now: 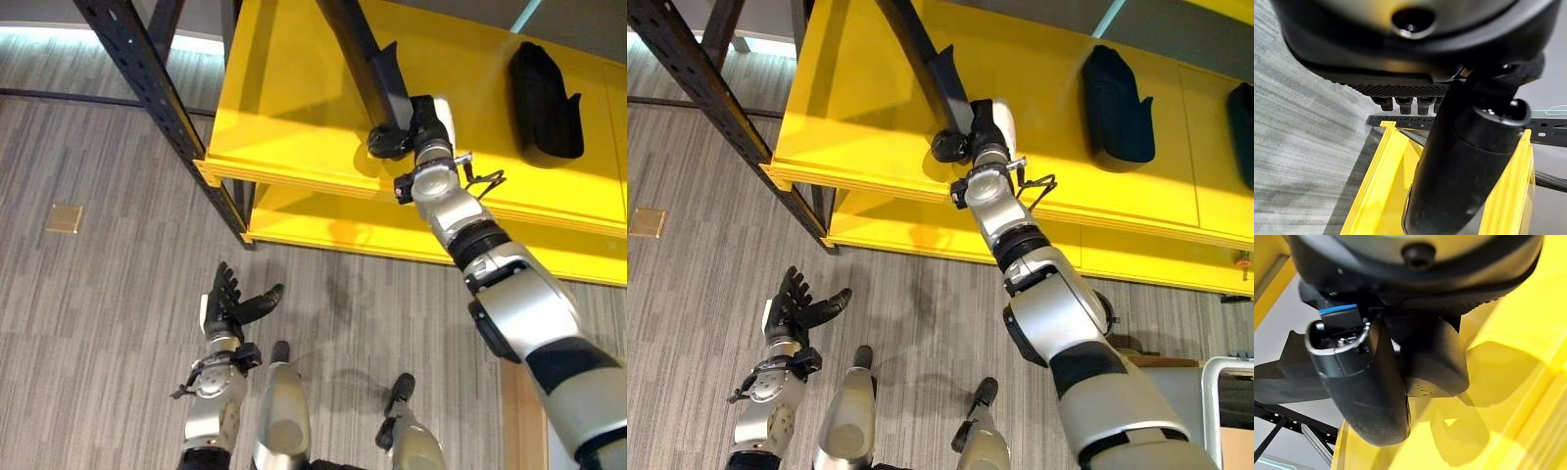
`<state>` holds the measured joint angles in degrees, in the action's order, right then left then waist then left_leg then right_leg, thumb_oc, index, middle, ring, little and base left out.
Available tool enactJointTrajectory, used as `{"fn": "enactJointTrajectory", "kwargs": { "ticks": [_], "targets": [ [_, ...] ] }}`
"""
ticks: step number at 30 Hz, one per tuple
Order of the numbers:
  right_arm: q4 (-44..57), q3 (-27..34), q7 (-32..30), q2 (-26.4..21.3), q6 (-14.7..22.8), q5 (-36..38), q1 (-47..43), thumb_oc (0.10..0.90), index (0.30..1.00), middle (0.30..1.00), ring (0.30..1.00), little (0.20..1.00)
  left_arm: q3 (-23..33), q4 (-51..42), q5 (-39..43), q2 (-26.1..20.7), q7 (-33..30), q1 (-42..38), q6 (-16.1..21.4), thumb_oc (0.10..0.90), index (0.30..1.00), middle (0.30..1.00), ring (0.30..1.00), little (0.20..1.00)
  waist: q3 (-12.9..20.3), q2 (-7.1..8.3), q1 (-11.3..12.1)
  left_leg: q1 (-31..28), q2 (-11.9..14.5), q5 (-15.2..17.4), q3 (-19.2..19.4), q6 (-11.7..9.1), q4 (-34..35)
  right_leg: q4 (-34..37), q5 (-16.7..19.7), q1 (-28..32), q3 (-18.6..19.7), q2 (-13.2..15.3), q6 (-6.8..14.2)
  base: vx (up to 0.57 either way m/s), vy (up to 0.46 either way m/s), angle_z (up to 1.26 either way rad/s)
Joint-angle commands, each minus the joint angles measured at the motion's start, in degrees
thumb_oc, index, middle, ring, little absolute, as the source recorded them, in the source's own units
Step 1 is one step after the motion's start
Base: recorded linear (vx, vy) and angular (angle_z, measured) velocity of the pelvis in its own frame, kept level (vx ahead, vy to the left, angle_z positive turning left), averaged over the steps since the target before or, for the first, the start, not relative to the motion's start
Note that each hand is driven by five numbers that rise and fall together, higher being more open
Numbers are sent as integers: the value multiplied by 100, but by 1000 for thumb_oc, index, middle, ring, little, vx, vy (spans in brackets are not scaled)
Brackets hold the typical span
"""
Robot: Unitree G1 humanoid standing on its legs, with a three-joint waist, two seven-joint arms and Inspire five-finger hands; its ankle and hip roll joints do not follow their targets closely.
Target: Move parts from the plastic box to the shelf.
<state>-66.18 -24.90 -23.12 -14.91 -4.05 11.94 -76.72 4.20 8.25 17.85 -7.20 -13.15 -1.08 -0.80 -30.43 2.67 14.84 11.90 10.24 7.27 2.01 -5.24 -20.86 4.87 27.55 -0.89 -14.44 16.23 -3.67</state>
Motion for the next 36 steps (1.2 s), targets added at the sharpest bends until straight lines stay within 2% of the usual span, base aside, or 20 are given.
{"fn": "enactJointTrajectory", "kwargs": {
  "ticks": [1, 17, 36],
  "targets": [
    [-99, -285, -420, -490, 383, -42, -1504, 400, 300, 300, 300, 300, -228, -1096, 208, 234, -42, 75, 563, 900, 1000, 1000, 1000, 1000, 64, -417, 150, -1390, -47, -973, 597, -30, 2586, -106, -1680, 706, 163, 305, 863, -5, 43, 2],
    [-856, -718, -645, -1271, 413, 46, -1832, 400, 300, 300, 300, 300, -333, -1328, 322, 270, -188, 107, 605, 900, 1000, 1000, 1000, 1000, 64, -510, 52, -1109, -44, -945, 573, -38, 2586, -77, -1632, 470, 94, 343, 882, -3, 17, 2],
    [-1064, -836, -669, -1707, 467, 214, -1857, 400, 300, 300, 300, 300, -501, -1296, 399, 253, -168, 5, 621, 900, 1000, 1000, 1000, 1000, 64, -688, -90, -904, -23, -944, 561, -78, 2586, -49, -1630, 301, -32, 389, 887, 0, 0, 0]
  ]
}}
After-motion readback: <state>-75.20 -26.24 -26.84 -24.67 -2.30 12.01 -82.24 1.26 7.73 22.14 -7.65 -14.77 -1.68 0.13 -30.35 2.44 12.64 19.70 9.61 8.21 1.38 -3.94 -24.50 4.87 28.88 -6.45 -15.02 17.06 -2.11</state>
